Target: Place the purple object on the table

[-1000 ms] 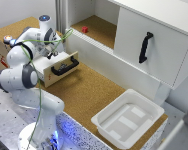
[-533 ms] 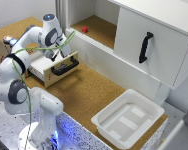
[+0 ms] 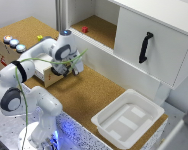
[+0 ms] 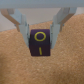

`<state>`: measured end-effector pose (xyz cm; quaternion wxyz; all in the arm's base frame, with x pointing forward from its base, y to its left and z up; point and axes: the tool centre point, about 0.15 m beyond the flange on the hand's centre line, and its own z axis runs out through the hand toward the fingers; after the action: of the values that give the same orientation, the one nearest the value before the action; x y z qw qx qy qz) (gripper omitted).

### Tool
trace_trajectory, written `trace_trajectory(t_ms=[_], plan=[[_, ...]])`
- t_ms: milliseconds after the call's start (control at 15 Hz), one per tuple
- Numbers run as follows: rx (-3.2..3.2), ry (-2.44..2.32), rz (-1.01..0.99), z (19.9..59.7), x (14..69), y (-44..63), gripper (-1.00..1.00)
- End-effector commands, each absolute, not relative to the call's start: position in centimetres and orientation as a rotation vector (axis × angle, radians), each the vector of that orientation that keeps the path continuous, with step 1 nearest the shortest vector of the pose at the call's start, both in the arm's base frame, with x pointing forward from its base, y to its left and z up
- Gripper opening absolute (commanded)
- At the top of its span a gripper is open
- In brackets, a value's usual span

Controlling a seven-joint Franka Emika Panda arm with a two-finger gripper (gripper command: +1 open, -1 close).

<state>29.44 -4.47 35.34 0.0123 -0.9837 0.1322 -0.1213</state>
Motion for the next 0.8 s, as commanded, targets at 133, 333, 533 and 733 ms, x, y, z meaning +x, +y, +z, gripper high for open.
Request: trace_trajectory(t_ms=[133,333,533,733], plan=[[-2.969,0.396,-0.286,25.9,38.0,-14.6,-1.0],[-2.974,0.393,-0.193,23.2,41.9,-16.6,-1.0],[-3.016,0.296,-0.126,22.4,45.1,-17.0,-1.0],[-3.095,0.211,-0.085,22.5,46.0,-16.0,-1.0]])
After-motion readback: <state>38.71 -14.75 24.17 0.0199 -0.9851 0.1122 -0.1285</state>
